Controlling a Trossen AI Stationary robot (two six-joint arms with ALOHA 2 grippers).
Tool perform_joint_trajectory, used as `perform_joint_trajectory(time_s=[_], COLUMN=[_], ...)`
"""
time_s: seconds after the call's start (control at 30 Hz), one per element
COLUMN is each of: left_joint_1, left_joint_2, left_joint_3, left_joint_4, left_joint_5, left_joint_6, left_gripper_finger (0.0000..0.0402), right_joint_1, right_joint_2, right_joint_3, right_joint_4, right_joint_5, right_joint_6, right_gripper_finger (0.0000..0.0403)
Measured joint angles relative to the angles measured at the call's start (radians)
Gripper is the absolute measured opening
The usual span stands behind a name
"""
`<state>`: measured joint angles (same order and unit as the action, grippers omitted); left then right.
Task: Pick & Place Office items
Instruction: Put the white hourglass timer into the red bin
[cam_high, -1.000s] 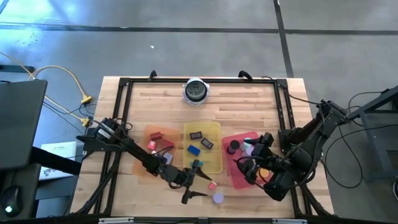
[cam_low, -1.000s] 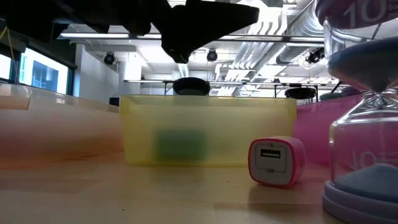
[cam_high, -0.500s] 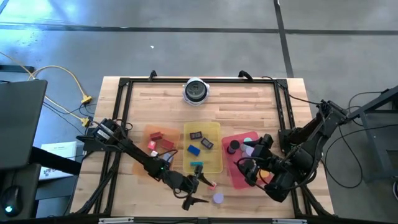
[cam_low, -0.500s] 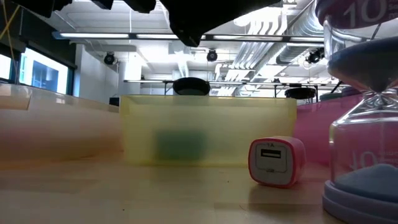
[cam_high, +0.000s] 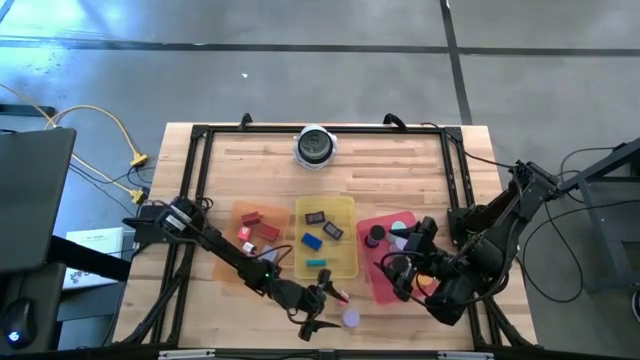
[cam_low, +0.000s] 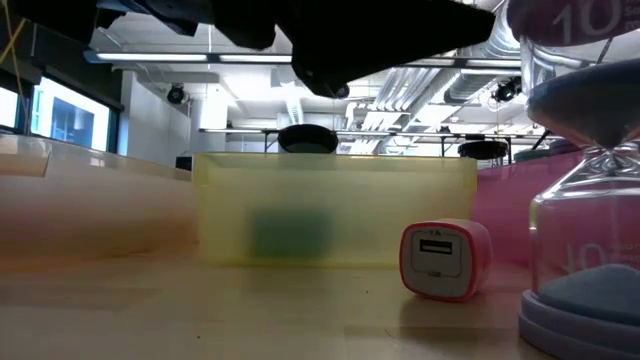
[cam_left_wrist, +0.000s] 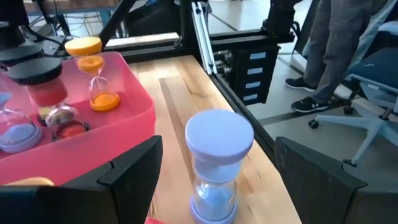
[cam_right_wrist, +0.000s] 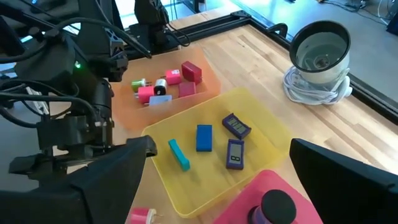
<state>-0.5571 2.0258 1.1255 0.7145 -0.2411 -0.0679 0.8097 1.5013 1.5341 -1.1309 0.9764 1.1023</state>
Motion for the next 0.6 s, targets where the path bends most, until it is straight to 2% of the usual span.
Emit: perform_joint_trajectory(time_s=[0.6], left_joint_1=[0.018], left_joint_2=[0.064], left_joint_3=[0.052], left_joint_4=[0.009], left_joint_5=[0.033], left_joint_6=[0.014], left_gripper_finger=[0.0302], right_joint_1=[0.0], right_joint_2=[0.001], right_joint_3=[0.0], right_joint_4=[0.014], right_joint_5=[-0.013], right_joint_6=[-0.005], right_gripper_finger=[0.0389])
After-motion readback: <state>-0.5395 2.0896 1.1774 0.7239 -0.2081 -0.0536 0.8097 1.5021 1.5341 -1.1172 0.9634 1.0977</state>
